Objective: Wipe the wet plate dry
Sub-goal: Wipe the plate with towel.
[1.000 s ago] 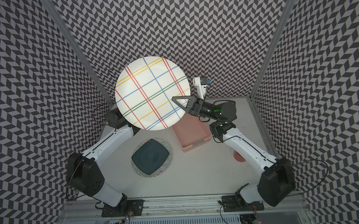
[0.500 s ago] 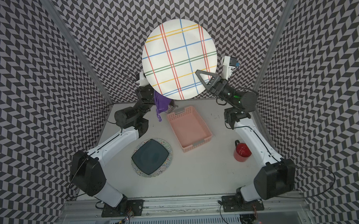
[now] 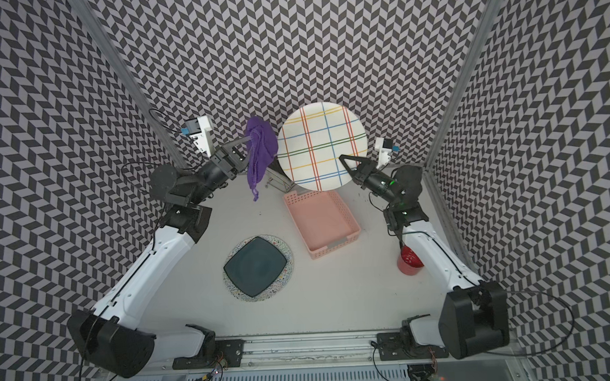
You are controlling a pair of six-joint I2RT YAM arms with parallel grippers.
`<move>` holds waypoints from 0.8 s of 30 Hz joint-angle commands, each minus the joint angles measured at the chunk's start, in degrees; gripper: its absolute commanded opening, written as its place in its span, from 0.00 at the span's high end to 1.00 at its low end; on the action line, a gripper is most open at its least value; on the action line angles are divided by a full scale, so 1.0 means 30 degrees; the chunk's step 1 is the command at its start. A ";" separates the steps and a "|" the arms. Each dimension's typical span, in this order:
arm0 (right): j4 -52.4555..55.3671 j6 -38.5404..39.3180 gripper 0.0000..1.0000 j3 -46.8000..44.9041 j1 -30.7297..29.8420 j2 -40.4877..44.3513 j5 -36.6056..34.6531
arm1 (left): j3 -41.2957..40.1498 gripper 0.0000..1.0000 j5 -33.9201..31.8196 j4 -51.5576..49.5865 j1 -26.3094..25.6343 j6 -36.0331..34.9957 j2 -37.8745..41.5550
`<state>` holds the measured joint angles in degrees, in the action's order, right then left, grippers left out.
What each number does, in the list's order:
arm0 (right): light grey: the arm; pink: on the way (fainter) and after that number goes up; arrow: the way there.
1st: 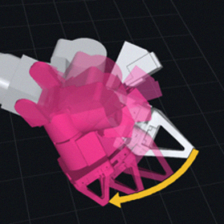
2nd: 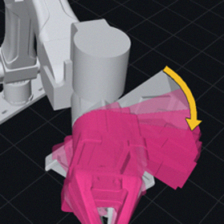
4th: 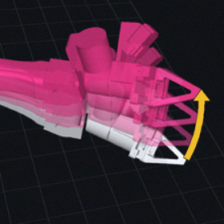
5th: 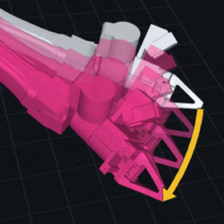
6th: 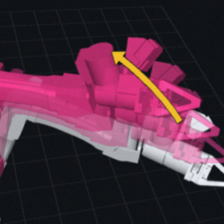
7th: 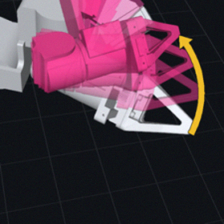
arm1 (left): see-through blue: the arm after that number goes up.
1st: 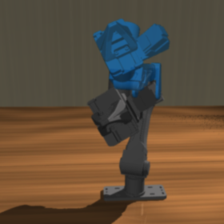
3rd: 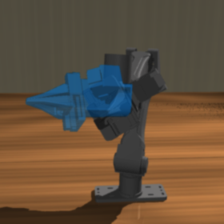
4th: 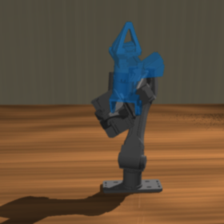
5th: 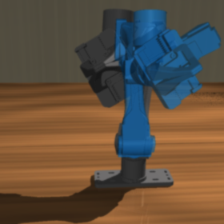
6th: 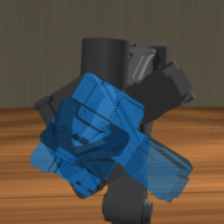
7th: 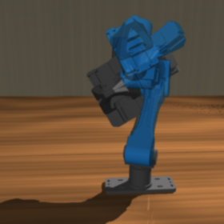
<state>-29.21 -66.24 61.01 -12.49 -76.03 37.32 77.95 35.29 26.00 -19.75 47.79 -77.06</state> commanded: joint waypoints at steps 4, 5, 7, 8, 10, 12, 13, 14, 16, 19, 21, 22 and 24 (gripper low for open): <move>-0.0370 0.2855 1.00 0.0434 -0.2089 0.1448 -0.0469 | 0.0866 1.00 -0.5929 -0.9631 -0.0053 -1.1194 -0.1188; -0.0451 0.2838 1.00 0.0456 -0.2422 0.1446 -0.0521 | 0.1026 1.00 -0.6273 -1.0014 -0.0103 -1.1778 -0.1357; -0.0917 0.2288 1.00 0.0466 -0.2733 0.1318 -0.0584 | 0.0794 1.00 -0.6902 -1.0572 -0.0544 -1.2807 -0.1481; -0.1449 0.1643 1.00 0.0416 -0.2759 0.1265 -0.0635 | 0.0540 1.00 -0.7167 -1.0765 -0.1024 -1.3335 -0.1426; -0.2537 0.0597 1.00 0.0427 -0.2737 0.1064 -0.1061 | -0.0062 1.00 -0.7695 -1.0952 -0.2757 -1.4436 -0.1252; -0.2879 0.0084 1.00 0.0937 -0.2721 0.0797 -0.1606 | -0.0823 1.00 -0.7936 -1.0866 -0.4953 -1.5139 -0.1198; -0.2965 -0.0032 1.00 0.1313 -0.2721 0.0654 -0.1832 | -0.1174 1.00 -0.7915 -1.0761 -0.5948 -1.5201 -0.1255; -0.3174 -0.0204 1.00 0.1690 -0.2721 0.0464 -0.1937 | -0.1449 1.00 -0.7806 -1.0638 -0.6681 -1.5099 -0.1423; -0.3671 -0.0683 1.00 0.2453 -0.2749 -0.0105 -0.1726 | -0.1529 1.00 -0.7598 -1.0524 -0.7381 -1.4603 -0.1886; -0.4077 -0.1231 1.00 0.3195 -0.2915 -0.0774 -0.1045 | -0.0572 1.00 -0.8755 -1.0781 -0.7255 -1.3843 -0.2549; -0.4487 -0.1512 1.00 0.2951 -0.2926 -0.0665 -0.1012 | 0.0259 1.00 -0.9321 -1.1088 -0.5946 -1.2963 -0.2872; -0.4342 -0.1381 1.00 0.2777 -0.2926 -0.0488 -0.1175 | 0.0459 1.00 -0.9246 -1.1126 -0.5076 -1.2366 -0.2918; -0.3706 -0.0935 1.00 0.2507 -0.2926 -0.0149 -0.1351 | 0.0653 1.00 -0.8635 -1.1225 -0.3312 -1.1259 -0.2953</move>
<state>-26.13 -65.76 65.52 -19.86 -80.73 30.11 79.70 12.86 -0.47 -36.51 9.45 -83.48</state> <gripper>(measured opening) 0.105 0.067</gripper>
